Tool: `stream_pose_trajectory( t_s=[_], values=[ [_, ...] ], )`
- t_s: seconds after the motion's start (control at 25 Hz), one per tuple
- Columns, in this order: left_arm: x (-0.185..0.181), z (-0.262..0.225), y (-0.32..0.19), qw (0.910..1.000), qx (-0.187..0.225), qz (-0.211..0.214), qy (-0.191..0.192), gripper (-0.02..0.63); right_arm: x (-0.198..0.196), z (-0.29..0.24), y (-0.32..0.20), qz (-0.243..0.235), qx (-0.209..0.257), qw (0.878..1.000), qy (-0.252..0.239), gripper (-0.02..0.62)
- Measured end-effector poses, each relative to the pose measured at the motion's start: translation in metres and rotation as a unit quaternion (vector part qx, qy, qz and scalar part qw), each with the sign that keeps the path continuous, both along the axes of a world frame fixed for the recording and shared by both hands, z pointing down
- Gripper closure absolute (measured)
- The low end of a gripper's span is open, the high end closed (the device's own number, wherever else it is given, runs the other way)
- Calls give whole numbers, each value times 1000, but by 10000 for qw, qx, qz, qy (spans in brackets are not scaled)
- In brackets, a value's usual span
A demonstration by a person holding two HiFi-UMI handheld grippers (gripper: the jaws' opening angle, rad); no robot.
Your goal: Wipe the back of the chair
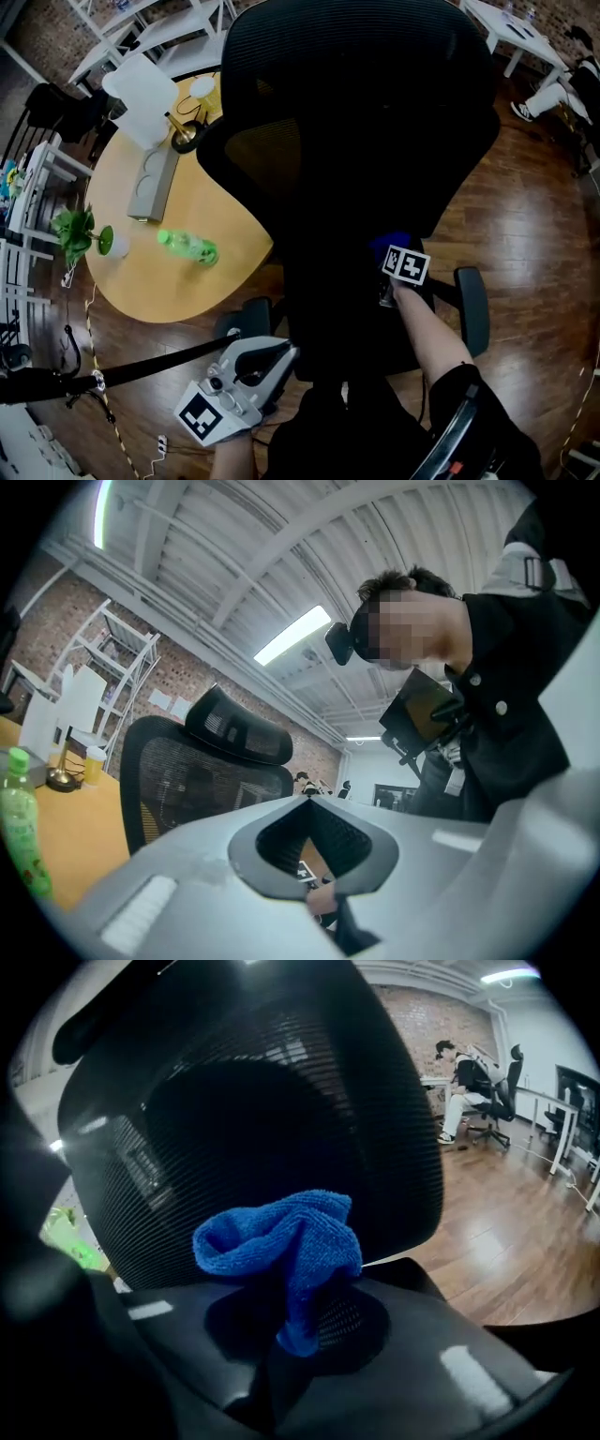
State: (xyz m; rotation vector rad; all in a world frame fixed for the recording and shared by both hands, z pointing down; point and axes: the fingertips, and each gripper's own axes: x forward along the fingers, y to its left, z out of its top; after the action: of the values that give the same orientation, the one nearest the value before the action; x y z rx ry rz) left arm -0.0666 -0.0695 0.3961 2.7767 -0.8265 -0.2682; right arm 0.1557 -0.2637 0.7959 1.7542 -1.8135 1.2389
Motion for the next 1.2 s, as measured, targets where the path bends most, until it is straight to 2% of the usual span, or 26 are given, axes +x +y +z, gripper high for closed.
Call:
stream_pose_trajectory(
  t_s=[0.2, 0.4, 0.56, 0.72, 0.84, 0.92, 1.0, 1.2],
  values=[
    [-32, 2, 11, 9993, -40, -363, -50, 603, -83, 4, -1, -782, -21, 9968, -172, 541],
    [-56, -1, 25, 9975, -4, -701, -45, 603, -158, -7, 6, -1614, 79, 9864, -309, 541],
    [-69, -4, 34, 9957, 50, -926, -17, 603, -211, -26, 9, -2253, 291, 9727, -474, 541],
    [-79, -5, 42, 9936, 80, -1126, 5, 603, -252, -44, 13, -2677, 508, 9590, -782, 541],
    [-82, -4, 47, 9922, 80, -1245, 37, 603, -283, -63, 18, -3112, 816, 9388, -1233, 541],
    [-84, -5, 49, 9914, 80, -1307, 28, 603, -295, -69, 20, -3323, 896, 9281, -1418, 541],
    [-86, -4, 52, 9905, 68, -1370, 13, 603, -297, -63, 21, -3411, 834, 9265, -1354, 541],
    [-92, 4, 53, 9886, -30, -1505, -57, 603, -257, -25, 12, -3076, 422, 9474, -775, 541]
  ],
)
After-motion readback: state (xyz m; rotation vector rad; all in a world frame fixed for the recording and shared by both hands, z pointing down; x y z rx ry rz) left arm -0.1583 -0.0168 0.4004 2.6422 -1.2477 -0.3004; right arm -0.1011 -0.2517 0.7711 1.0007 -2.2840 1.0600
